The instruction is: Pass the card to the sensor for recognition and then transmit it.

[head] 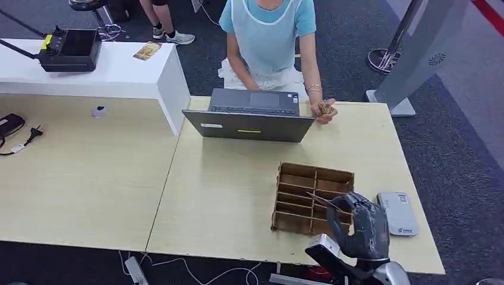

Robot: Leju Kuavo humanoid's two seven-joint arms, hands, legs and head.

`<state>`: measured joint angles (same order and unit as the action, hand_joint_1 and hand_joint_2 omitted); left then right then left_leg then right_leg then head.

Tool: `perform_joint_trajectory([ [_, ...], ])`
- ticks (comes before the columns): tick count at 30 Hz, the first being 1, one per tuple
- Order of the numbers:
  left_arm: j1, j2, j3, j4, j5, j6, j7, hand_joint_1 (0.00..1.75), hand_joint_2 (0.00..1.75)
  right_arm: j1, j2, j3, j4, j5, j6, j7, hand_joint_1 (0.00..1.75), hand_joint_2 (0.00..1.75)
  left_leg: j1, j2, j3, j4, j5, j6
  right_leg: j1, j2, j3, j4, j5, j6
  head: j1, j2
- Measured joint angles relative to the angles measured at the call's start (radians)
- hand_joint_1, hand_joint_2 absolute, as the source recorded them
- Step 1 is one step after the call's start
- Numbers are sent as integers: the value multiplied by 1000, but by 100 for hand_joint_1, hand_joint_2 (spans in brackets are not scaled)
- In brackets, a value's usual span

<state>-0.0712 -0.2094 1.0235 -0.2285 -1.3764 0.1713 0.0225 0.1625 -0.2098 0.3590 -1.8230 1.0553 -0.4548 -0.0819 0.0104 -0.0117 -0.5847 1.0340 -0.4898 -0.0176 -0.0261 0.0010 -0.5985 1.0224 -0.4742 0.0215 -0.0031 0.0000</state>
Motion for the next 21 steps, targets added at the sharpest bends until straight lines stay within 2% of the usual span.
perform_joint_trajectory([
  [10, 0, 0, 4, 0, -3, 3, -3, 0, 0, -44, -1, -4, -68, -93, 53, -80, 168, 175, 0, 0, 0, 0, 0, 0, 0, 0, 0, 0, 0, 0, 0, 0],
  [18, 0, 1, 4, 0, -10, 2, -7, 0, 0, -152, -24, -19, -87, -127, 102, -96, 169, 175, 0, 0, 0, 0, 0, 0, 0, 0, 0, 0, 1, -1, 0, 0],
  [19, 0, 1, 4, 0, -11, 2, -8, 0, 0, -169, -28, -22, -88, -132, 108, -96, 175, 175, 0, 0, 0, 0, 0, 0, 0, 0, 0, 0, 1, -1, 0, 0],
  [21, 0, 2, 4, 0, -15, -1, -8, 0, 0, -199, -39, -26, -89, -138, 122, -96, 171, 175, 0, 0, 0, 0, 0, 0, 0, 0, 0, 0, 1, -1, 0, 0],
])
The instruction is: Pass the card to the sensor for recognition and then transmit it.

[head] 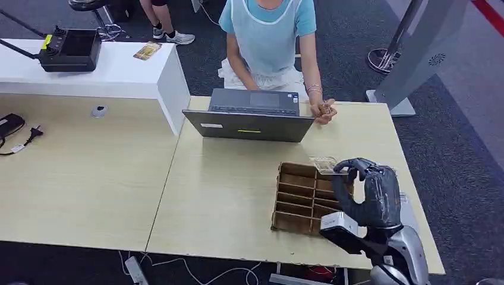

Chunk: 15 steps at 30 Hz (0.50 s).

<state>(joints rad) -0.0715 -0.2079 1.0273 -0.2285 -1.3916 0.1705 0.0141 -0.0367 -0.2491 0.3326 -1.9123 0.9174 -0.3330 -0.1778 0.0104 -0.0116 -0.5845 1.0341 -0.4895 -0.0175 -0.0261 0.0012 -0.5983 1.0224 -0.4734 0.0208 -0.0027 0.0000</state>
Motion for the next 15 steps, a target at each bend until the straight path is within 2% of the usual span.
perform_joint_trajectory([
  [15, -1, 3, 0, 0, -16, -11, -8, 0, 0, -294, -56, -2, 61, -40, 138, 25, 173, 175, 0, 0, 0, 0, 1, 0, 0, 0, 0, 0, 1, 0, 0, 0],
])
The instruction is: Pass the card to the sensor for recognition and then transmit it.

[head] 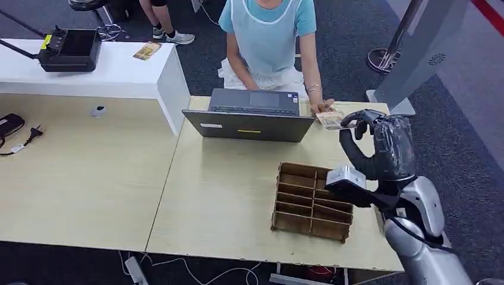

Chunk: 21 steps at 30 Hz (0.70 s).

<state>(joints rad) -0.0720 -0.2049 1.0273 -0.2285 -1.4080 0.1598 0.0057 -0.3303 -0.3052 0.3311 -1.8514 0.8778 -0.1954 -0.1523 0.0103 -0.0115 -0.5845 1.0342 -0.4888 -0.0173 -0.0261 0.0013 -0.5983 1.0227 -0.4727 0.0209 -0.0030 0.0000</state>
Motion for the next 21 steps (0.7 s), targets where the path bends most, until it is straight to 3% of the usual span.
perform_joint_trajectory([
  [21, -2, 0, 0, 0, -13, -15, -5, 0, 0, -406, -8, 13, 312, -95, 184, 69, 169, 175, 0, 0, 0, 0, 1, 0, 0, 0, 0, 0, 1, 1, 0, 0],
])
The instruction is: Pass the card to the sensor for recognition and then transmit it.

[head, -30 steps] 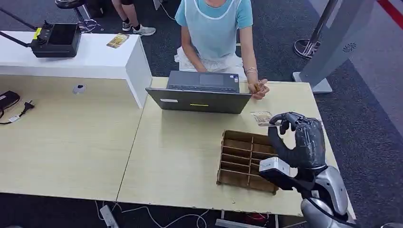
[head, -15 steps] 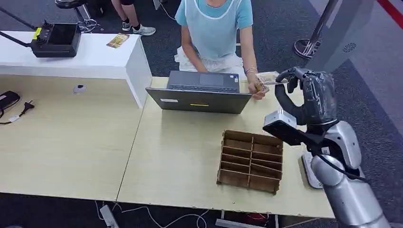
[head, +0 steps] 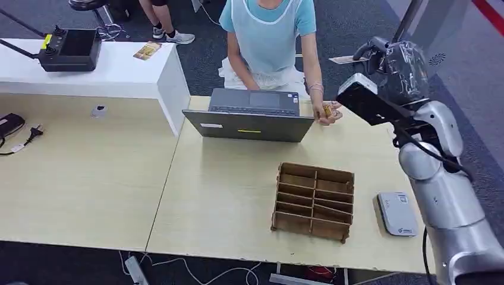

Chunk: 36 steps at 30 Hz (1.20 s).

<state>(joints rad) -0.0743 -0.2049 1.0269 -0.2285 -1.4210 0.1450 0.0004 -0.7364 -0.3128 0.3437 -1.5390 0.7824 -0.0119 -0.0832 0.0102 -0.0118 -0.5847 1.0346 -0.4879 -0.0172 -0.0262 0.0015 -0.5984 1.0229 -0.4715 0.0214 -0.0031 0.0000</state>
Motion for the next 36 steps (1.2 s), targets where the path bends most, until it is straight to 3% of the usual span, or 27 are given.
perform_joint_trajectory([
  [6, 0, 0, -4, 0, -6, -1, -1, 0, 0, -97, 8, 17, 113, -11, 45, 16, 171, 175, 0, 0, 0, 0, 0, 0, 0, 0, 0, 0, 0, 0, 0, 0],
  [19, -3, 0, -8, 0, -15, -2, -2, 0, 0, -283, 83, 63, 381, -45, 113, 55, 175, 175, 0, 0, 0, 0, 1, -1, 0, 0, 0, 0, 0, 0, 0, 0],
  [36, -3, -2, -16, 0, -18, -2, -11, 0, 0, -415, 151, 85, 745, -122, 159, 70, 175, 175, 0, 0, 0, 0, 1, -1, 0, 0, 0, 0, 1, 0, 0, 0],
])
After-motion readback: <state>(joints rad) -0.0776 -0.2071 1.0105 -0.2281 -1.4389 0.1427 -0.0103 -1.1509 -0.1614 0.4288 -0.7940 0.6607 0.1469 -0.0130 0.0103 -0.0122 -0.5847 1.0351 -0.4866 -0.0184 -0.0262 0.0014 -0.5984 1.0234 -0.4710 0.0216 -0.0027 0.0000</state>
